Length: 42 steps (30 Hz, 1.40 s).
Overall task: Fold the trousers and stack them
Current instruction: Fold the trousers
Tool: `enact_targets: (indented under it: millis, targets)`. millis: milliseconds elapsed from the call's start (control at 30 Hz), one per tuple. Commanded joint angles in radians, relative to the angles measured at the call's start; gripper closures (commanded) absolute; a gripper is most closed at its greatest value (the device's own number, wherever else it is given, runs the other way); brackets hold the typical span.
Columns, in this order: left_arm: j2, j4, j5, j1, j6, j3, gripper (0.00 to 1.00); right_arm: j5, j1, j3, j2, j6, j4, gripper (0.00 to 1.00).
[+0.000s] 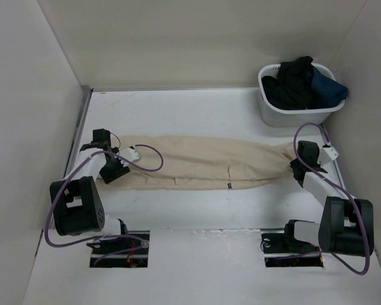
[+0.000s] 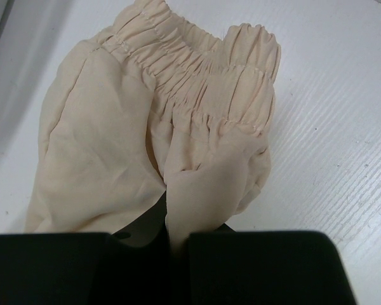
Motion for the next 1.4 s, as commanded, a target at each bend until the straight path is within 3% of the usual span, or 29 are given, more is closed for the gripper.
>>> enact_targets:
  millis: [0, 33, 67, 100, 133, 300, 467, 700, 767, 800, 867, 967, 1067, 1133, 1200, 1267, 1300, 1367]
  targets:
    - [0.068, 0.093, 0.008, 0.03, -0.01, 0.018, 0.46, 0.008, -0.008, 0.012, -0.011, 0.01, 0.015, 0.93]
    - [0.079, 0.094, 0.011, 0.039, -0.013, 0.024, 0.56, 0.011, -0.009, 0.012, -0.011, 0.01, 0.015, 0.93]
    - [0.09, 0.095, 0.013, 0.053, -0.015, 0.029, 0.78, 0.013, -0.009, 0.011, -0.012, 0.01, 0.015, 0.93]
    - [0.088, 0.095, 0.013, 0.068, -0.02, 0.032, 0.92, 0.013, -0.012, 0.009, -0.014, 0.01, 0.015, 0.93]
    - [0.07, 0.087, 0.014, 0.081, -0.018, 0.036, 0.98, 0.011, -0.017, 0.009, -0.014, 0.01, 0.013, 0.93]
    - [-0.106, -0.028, 0.057, 0.119, 0.046, 0.116, 1.0, 0.013, -0.026, 0.012, -0.023, -0.001, 0.012, 0.93]
    - [-0.151, -0.201, 0.06, 0.139, 0.095, 0.165, 1.0, 0.008, -0.046, 0.011, -0.02, -0.013, 0.012, 0.93]
    - [-0.2, -0.261, -0.013, 0.121, 0.158, 0.008, 0.94, 0.004, -0.054, 0.011, -0.026, -0.015, -0.005, 0.93]
    - [-0.2, -0.248, -0.044, 0.116, 0.175, -0.034, 0.88, 0.004, -0.051, 0.017, -0.025, -0.008, -0.026, 0.91]
    - [-0.2, -0.254, -0.05, 0.116, 0.189, -0.048, 0.78, 0.004, -0.049, 0.022, -0.025, -0.004, -0.04, 0.89]
    - [-0.206, -0.287, -0.046, 0.121, 0.209, -0.046, 0.51, 0.004, -0.049, 0.035, -0.025, 0.008, -0.075, 0.76]
    - [-0.196, -0.304, 0.009, 0.162, 0.212, 0.035, 0.45, -0.001, -0.048, 0.068, -0.006, 0.015, -0.126, 0.44]
    - [-0.136, -0.315, 0.184, 0.257, 0.198, 0.159, 0.39, -0.022, -0.048, 0.081, 0.04, 0.053, -0.142, 0.25]
    - [-0.056, -0.338, 0.288, 0.323, 0.159, 0.254, 0.38, -0.044, -0.052, 0.094, 0.069, 0.073, -0.131, 0.18]
    - [0.028, -0.352, 0.348, 0.363, 0.09, 0.344, 0.38, -0.044, -0.051, 0.109, 0.093, 0.094, -0.143, 0.18]
    - [0.105, -0.335, 0.382, 0.387, 0.007, 0.412, 0.39, -0.074, -0.055, 0.112, 0.118, 0.096, -0.129, 0.25]
    - [0.138, -0.321, 0.382, 0.391, -0.036, 0.434, 0.39, -0.097, -0.058, 0.12, 0.135, 0.096, -0.128, 0.33]
    - [0.192, -0.289, 0.37, 0.383, -0.108, 0.457, 0.4, -0.131, -0.065, 0.129, 0.156, 0.11, -0.122, 0.61]
